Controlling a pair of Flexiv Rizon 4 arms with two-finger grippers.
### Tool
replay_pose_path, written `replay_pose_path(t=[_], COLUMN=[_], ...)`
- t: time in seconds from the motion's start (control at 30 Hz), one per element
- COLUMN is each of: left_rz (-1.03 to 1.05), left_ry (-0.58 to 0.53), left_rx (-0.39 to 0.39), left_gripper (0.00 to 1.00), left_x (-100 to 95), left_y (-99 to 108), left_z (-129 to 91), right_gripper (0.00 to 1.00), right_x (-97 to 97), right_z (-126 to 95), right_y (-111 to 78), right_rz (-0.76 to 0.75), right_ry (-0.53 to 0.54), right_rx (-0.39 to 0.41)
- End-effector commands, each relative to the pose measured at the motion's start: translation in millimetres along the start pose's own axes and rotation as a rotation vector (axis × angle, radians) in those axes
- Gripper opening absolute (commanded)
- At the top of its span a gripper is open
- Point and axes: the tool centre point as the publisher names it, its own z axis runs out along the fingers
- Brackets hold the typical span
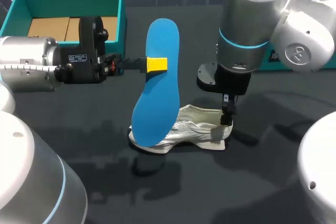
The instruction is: Take the shoe out of the shoebox, open the shoe tongue, remove and reinsert the insole, then place the shoe into the shoebox
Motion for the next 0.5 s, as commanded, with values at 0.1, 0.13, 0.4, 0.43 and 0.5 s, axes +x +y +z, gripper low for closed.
replay_pose_path(t=[0.1,0.13,0.4,0.43,0.5], left_rz=[0.0,0.0,0.0,0.0,0.0], left_ry=[0.001,0.001,0.001,0.001,0.001], left_rx=[0.0,0.0,0.0,0.0,0.0], left_gripper=[0.0,0.0,0.0,0.0,0.0], left_x=[-1.3,-1.3,-1.3,-1.3,-1.3], left_y=[0,0,0,0,0], left_z=[2,2,2,2,2], right_gripper=[1.0,1.0,1.0,1.0,1.0], right_x=[-5.0,-7.0,-21.0,-22.6,-26.0], right_z=[-4,-5,-3,-2,0], right_y=[11.1,15.4,42.8,45.4,51.0], right_rz=[-0.013,-0.022,-0.078,-0.083,-0.094], right_ry=[-0.014,-0.02,-0.029,-0.029,-0.03], right_rx=[0.002,-0.001,0.009,0.011,0.011])
